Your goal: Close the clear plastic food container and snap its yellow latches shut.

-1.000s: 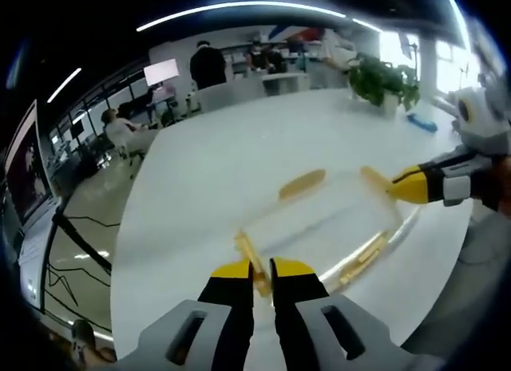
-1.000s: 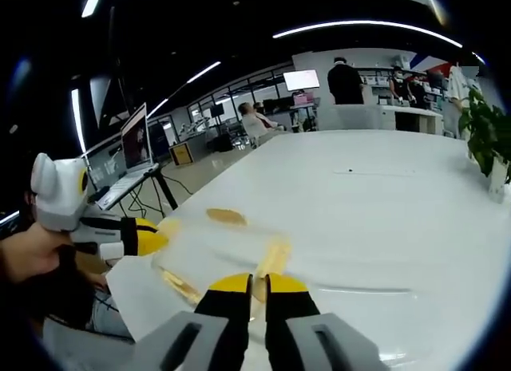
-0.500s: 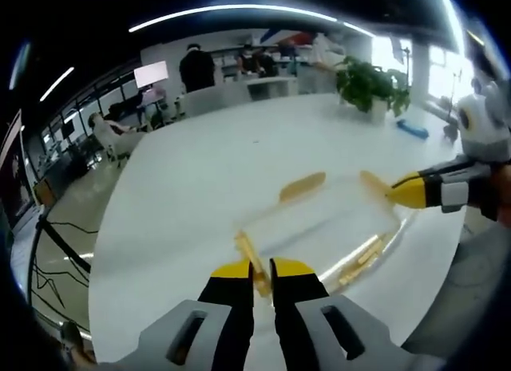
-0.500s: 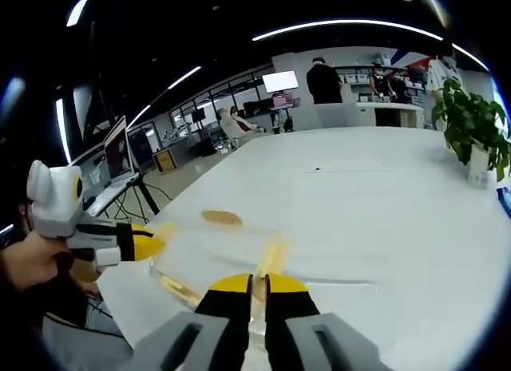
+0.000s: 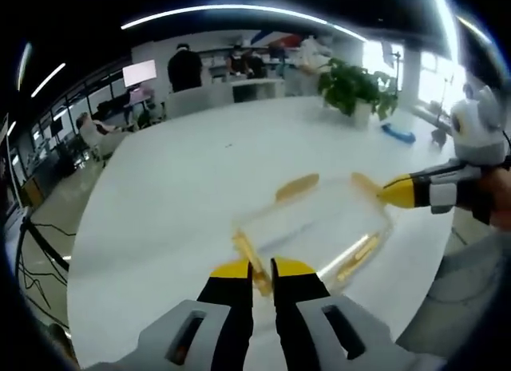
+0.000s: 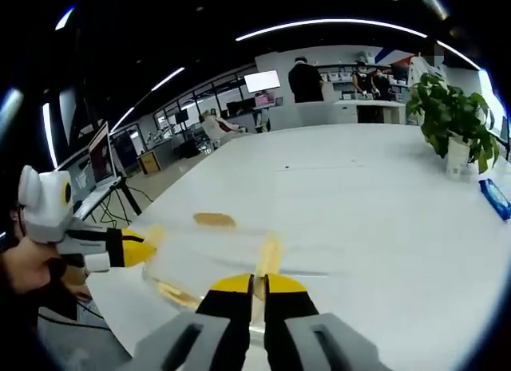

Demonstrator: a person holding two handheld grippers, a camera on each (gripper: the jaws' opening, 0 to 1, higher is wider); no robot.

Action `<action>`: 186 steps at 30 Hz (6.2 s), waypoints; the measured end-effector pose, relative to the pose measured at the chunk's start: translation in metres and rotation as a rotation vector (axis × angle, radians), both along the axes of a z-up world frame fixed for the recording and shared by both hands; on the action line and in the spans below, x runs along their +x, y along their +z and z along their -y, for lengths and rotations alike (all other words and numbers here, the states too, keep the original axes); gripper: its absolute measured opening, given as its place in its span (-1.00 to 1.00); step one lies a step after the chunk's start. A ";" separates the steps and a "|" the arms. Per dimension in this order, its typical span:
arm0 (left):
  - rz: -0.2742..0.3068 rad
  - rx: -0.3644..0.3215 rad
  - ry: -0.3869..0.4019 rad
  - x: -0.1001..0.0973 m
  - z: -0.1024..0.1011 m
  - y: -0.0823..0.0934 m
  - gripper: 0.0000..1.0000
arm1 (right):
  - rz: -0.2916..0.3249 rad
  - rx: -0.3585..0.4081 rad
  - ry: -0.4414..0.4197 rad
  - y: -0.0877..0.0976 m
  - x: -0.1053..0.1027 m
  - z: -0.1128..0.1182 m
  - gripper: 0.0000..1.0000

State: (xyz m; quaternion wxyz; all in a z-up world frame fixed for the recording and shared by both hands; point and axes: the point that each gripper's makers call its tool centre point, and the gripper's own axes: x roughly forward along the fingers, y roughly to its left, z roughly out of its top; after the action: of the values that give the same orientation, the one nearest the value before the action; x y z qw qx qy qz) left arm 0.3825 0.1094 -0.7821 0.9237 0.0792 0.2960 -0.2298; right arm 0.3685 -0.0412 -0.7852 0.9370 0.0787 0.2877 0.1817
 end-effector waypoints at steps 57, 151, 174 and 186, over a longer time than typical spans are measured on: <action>-0.076 -0.097 -0.081 -0.011 0.057 -0.018 -0.86 | -0.080 -0.056 -0.085 -0.017 -0.002 0.058 -1.00; -0.326 -0.256 -0.223 -0.006 0.058 -0.037 -0.36 | -0.251 0.030 0.134 -0.036 -0.009 0.039 -0.32; -0.121 -0.078 -0.482 -0.006 0.100 -0.018 -0.40 | -0.096 -0.158 0.520 -0.016 0.017 -0.025 -0.51; -0.071 0.014 -0.664 -0.030 0.105 -0.015 -0.21 | -0.086 -0.240 0.674 -0.017 0.023 -0.034 -0.27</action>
State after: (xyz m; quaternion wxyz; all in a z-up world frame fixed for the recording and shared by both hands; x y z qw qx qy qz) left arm 0.3521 0.0049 -0.7975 0.7870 0.1698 0.2875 -0.5187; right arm 0.3917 -0.0072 -0.8019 0.8141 -0.1238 0.3558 0.4420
